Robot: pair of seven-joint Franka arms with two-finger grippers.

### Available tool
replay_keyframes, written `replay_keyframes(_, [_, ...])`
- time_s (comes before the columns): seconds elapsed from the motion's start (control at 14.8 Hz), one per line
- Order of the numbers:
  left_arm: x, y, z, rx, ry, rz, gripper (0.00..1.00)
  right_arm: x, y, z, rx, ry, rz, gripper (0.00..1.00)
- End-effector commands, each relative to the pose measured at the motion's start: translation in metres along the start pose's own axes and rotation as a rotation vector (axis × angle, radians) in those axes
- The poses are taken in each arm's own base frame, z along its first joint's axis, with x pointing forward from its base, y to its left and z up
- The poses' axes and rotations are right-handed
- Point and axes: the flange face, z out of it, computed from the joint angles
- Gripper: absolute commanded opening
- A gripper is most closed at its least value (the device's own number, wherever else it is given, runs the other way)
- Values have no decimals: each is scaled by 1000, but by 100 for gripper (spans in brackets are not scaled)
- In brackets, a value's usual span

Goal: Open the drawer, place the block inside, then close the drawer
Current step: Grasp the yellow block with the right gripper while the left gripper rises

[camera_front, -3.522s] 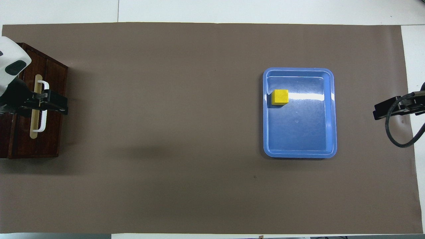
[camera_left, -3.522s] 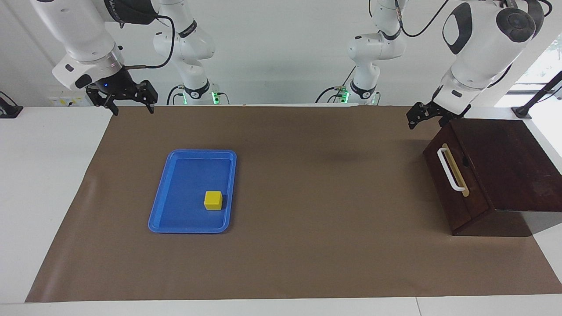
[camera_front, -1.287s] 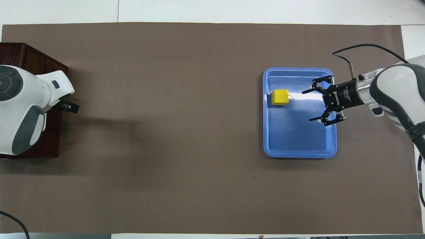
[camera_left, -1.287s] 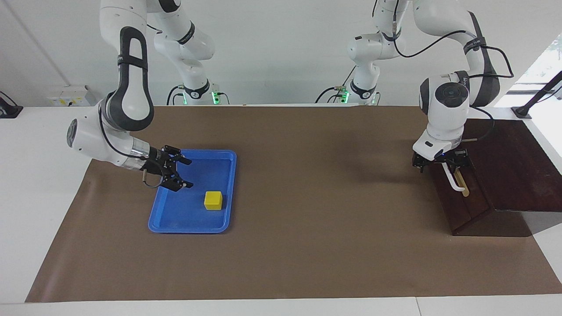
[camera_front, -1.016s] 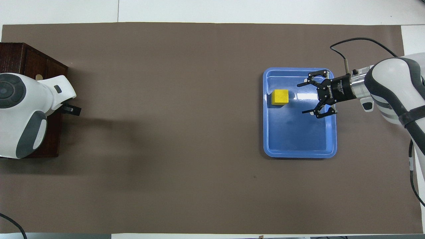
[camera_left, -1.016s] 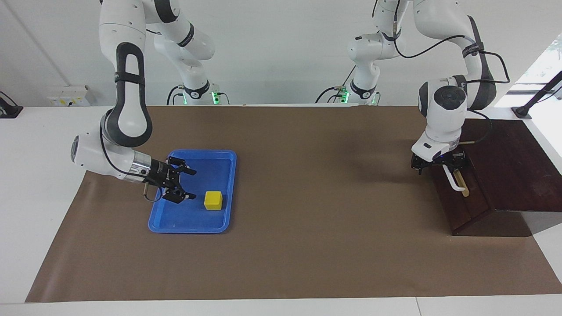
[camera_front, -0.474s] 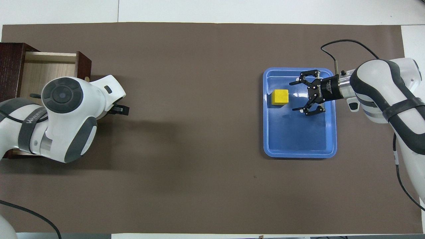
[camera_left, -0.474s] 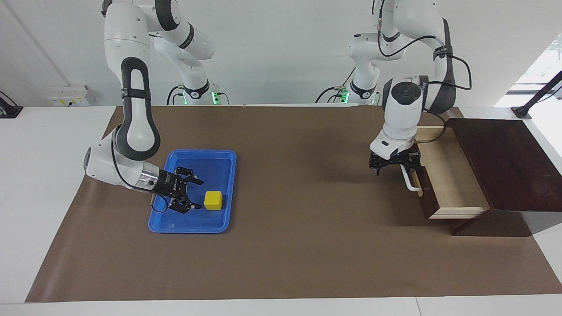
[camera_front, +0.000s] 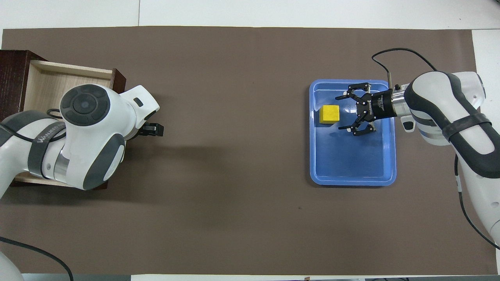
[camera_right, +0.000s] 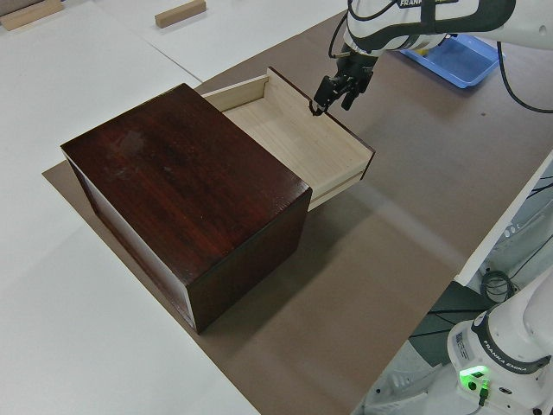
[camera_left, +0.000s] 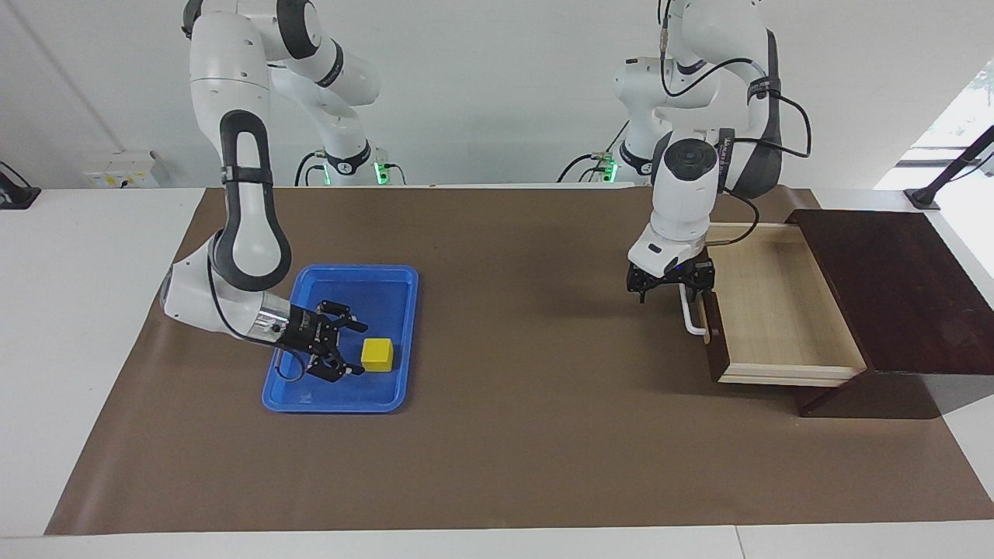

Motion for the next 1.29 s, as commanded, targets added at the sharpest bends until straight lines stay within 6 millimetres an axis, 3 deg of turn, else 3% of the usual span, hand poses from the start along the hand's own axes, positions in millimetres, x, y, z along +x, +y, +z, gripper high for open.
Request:
replay_keyframes(0.0, [30,2,-55,-55,-50,-138,100,2,-1,3,33,-5,-15,100])
replay_keyframes(0.27, [19,40,-109,-131,-32,-517,100,3,1,6,35,-10,-7,100])
replay_keyframes(0.61, [6,72,-122,-187,-124,-1020,100,-4,1,15,29,-3,-16,100])
replay_keyframes(0.75, [2,88,-126,-184,-136,-1158,100,-3,2,16,28,-4,-15,69])
replay_keyframes(0.81, [4,88,-125,-194,-136,-1230,100,-4,1,15,29,-3,-16,30])
replay_keyframes(0.88, [8,86,-122,-223,-131,-1290,100,-3,2,16,28,-4,-15,0])
replay_keyframes(1.22, [14,105,-110,-277,-155,-1505,100,-16,-7,5,39,-11,-13,0])
